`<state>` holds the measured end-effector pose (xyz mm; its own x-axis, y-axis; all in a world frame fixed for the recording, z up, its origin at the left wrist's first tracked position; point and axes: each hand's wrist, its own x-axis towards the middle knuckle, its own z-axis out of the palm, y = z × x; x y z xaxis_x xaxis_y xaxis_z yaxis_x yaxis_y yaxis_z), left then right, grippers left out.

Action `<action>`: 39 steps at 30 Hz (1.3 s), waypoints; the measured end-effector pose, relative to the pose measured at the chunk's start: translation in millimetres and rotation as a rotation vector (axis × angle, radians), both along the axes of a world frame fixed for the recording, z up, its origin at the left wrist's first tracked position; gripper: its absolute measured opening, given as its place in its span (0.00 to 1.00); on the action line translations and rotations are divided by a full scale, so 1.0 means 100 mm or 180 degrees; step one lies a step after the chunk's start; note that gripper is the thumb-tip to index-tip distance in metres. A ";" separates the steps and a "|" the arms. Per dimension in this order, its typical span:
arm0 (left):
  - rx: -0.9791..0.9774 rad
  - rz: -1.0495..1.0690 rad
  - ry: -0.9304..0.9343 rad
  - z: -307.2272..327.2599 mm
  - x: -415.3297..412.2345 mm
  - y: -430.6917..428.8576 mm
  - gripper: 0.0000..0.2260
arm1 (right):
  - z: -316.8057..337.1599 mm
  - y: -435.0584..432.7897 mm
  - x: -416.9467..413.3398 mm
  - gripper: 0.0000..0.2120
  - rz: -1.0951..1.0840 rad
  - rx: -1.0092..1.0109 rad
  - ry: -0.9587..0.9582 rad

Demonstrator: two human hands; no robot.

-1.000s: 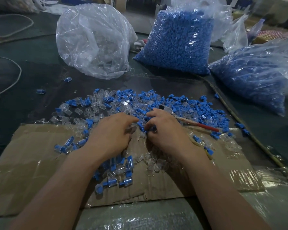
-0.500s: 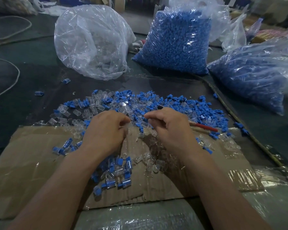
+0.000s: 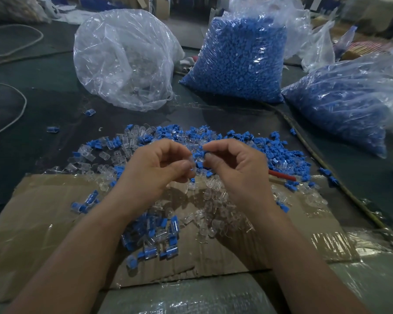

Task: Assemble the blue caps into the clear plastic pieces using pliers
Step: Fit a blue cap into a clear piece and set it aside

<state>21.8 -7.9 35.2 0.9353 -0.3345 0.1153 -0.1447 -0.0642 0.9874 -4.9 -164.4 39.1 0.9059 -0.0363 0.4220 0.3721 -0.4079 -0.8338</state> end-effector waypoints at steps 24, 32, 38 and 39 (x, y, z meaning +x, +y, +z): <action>-0.0770 -0.0397 0.0628 0.00 0.01 0.01 0.09 | 0.06 -0.02 0.00 0.08 0.0787 0.0903 0.0534; -0.0660 -0.0413 0.0759 0.03 -0.01 0.01 0.09 | 0.05 -0.01 -0.02 0.11 0.1032 0.1000 0.0787; -0.0568 -0.0220 0.0490 0.04 0.02 0.07 0.09 | 0.05 -0.02 -0.01 0.15 0.0795 0.0841 0.0782; -0.0575 -0.0268 0.0472 0.05 0.01 0.08 0.09 | 0.05 -0.02 -0.01 0.15 0.0807 0.0799 0.0835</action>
<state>22.9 -0.3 40.4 0.9161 -0.3985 0.0439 0.0053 0.1215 0.9926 -5.9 -166.2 43.6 0.9746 0.1287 0.1832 0.1969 -0.1038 -0.9749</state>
